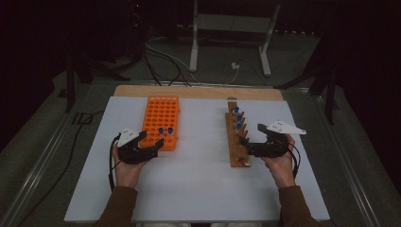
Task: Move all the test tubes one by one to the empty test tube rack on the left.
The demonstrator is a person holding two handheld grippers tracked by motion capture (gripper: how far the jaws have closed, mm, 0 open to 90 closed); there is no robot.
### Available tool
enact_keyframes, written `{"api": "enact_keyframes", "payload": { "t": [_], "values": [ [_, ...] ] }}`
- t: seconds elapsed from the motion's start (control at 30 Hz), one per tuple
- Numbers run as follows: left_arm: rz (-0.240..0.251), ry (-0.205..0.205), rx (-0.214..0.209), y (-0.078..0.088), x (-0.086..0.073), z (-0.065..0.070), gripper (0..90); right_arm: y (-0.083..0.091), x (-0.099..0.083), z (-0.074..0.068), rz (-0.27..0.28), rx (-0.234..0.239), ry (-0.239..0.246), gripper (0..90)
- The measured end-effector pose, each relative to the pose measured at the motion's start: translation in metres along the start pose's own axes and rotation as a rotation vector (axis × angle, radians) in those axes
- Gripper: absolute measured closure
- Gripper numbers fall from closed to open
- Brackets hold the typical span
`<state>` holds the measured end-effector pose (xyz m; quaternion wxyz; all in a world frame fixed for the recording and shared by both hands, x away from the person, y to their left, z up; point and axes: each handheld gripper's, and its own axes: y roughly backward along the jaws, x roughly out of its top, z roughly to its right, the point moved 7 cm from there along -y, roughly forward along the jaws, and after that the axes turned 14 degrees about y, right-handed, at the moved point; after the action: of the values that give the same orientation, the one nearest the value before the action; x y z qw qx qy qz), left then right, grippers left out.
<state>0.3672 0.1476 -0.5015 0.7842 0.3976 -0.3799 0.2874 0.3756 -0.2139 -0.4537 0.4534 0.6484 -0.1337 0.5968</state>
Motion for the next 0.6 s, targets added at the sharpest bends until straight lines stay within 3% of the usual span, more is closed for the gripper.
{"api": "enact_keyframes", "payload": {
  "t": [0.07,0.1,0.4,0.47,0.6],
  "values": [
    [-0.003,0.002,0.001,0.003,-0.001,0.001,2.7,-0.008,-0.001,0.002,-0.018,-0.006,0.008,9.3],
    [-0.013,0.002,0.0,0.004,-0.002,0.002,1.0,-0.01,-0.002,0.003,-0.023,-0.006,0.007,11.5],
    [0.012,-0.03,0.031,0.012,-0.002,0.002,0.5,-0.037,-0.01,0.003,-0.088,-0.02,0.008,18.9],
    [0.027,-0.022,0.031,0.014,0.001,0.002,0.6,-0.043,-0.012,0.003,-0.1,-0.022,0.006,24.2],
    [0.035,-0.025,0.038,0.015,0.003,0.001,0.6,-0.053,-0.018,0.002,-0.116,-0.031,0.031,43.5]
  ]
}}
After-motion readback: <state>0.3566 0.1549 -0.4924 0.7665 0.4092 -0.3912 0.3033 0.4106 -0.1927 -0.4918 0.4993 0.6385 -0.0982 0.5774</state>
